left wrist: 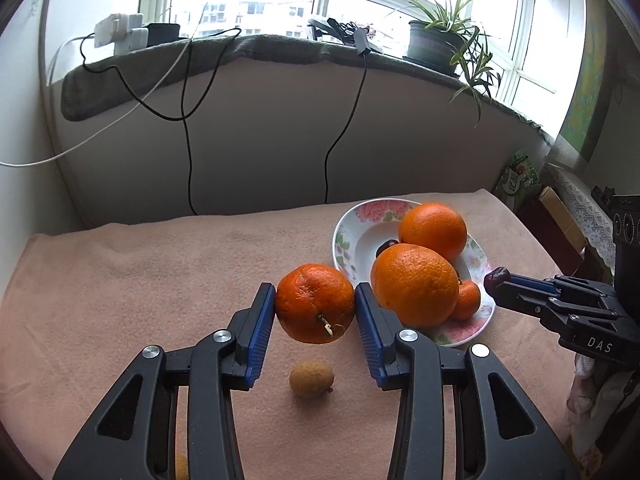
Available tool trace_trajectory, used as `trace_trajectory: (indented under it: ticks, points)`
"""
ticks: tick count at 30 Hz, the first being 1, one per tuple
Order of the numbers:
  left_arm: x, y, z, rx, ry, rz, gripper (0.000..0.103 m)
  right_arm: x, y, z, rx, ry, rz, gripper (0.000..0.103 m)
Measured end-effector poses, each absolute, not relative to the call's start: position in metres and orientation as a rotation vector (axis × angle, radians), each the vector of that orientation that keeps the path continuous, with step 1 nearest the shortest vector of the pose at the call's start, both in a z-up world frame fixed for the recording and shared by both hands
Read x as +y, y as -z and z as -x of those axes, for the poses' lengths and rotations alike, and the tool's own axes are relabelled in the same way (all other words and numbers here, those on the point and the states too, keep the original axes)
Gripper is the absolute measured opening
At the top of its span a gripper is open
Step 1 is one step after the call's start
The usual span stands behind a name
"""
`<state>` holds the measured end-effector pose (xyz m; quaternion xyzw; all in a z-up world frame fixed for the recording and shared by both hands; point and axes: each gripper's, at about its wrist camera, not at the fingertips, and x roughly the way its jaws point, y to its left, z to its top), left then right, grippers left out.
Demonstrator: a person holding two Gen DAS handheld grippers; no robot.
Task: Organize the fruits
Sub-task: 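Carry the cherry and the mandarin over the plate with both grippers, then open the right gripper over the plate while the left gripper releases the mandarin there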
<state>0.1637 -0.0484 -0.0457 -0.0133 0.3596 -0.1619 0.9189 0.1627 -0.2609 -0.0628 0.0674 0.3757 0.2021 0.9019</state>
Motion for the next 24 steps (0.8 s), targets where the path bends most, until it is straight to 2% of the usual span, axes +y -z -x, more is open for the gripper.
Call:
trace_trajectory:
  ticks: [24]
  points:
    - [-0.078,0.050,-0.229,0.772,0.372,0.025,0.039,-0.285,0.080,-0.198,0.816,-0.382,-0.186,0.022]
